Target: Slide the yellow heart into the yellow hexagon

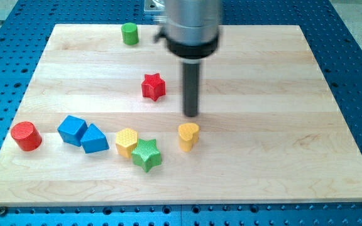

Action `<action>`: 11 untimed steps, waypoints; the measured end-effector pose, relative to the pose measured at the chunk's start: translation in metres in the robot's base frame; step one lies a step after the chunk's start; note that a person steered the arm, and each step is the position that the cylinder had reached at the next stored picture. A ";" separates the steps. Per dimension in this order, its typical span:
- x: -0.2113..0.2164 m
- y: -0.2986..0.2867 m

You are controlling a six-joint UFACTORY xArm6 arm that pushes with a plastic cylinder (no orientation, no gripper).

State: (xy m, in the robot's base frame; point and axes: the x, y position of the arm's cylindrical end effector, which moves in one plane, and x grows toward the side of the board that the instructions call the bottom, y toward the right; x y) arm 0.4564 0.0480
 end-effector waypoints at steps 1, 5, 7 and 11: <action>0.020 0.023; 0.068 -0.051; 0.069 -0.069; 0.100 -0.090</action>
